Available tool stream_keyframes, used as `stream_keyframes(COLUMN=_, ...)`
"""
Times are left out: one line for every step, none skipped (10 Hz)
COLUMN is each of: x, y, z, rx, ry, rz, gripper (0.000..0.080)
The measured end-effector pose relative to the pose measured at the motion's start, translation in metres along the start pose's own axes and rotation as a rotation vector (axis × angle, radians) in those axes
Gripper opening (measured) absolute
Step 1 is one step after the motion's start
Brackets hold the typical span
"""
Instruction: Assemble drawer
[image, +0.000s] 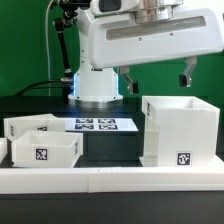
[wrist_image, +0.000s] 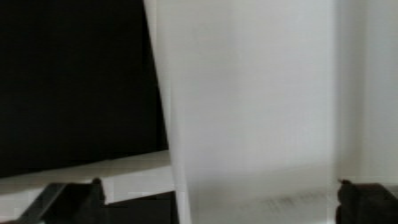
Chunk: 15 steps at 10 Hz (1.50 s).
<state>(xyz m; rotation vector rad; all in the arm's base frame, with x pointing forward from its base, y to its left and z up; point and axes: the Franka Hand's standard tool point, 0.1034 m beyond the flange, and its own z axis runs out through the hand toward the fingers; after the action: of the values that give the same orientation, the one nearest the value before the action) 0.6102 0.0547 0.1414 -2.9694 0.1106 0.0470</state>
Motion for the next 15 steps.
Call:
stream_keyframes(x=0.0, y=0.003, z=0.001, rx=-0.001, ry=-0.001, rz=-0.019, gripper=0.0649)
stream_keyframes(x=-0.004, y=0.016, z=0.003, rx=-0.004, ry=-0.006, rz=-0.048, gripper=0.0649)
stream_keyframes(x=-0.01, y=0.037, z=0.003, rx=-0.01, ry=-0.011, rz=-0.096, gripper=0.0649)
stream_keyframes(x=-0.016, y=0.062, z=0.003, rx=-0.018, ry=-0.007, rz=-0.109, gripper=0.0649)
stream_keyframes(x=-0.019, y=0.077, z=0.005, rx=-0.024, ry=-0.003, rz=-0.102, gripper=0.0649)
stream_keyframes(x=-0.021, y=0.09, z=0.007, rx=-0.032, ry=0.007, rz=-0.096, gripper=0.0649)
stream_keyframes(x=-0.023, y=0.102, z=0.009, rx=-0.039, ry=0.012, rz=-0.095, gripper=0.0649)
stream_keyframes(x=-0.023, y=0.1, z=0.01, rx=-0.038, ry=0.01, rz=-0.096, gripper=0.0649)
stream_keyframes(x=-0.023, y=0.099, z=0.01, rx=-0.038, ry=0.009, rz=-0.099, gripper=0.0649)
stream_keyframes(x=-0.023, y=0.099, z=0.01, rx=-0.038, ry=0.009, rz=-0.098, gripper=0.0649)
stream_keyframes(x=-0.024, y=0.1, z=0.011, rx=-0.038, ry=0.007, rz=-0.098, gripper=0.0649)
stream_keyframes(x=-0.027, y=0.101, z=0.018, rx=-0.047, ry=0.025, rz=-0.078, gripper=0.0649)
stream_keyframes(x=-0.036, y=0.111, z=0.032, rx=-0.067, ry=0.048, rz=-0.081, gripper=0.0649)
stream_keyframes(x=-0.045, y=0.124, z=0.044, rx=-0.075, ry=0.049, rz=-0.071, gripper=0.0649)
stream_keyframes(x=-0.048, y=0.131, z=0.052, rx=-0.082, ry=0.049, rz=-0.06, gripper=0.0649)
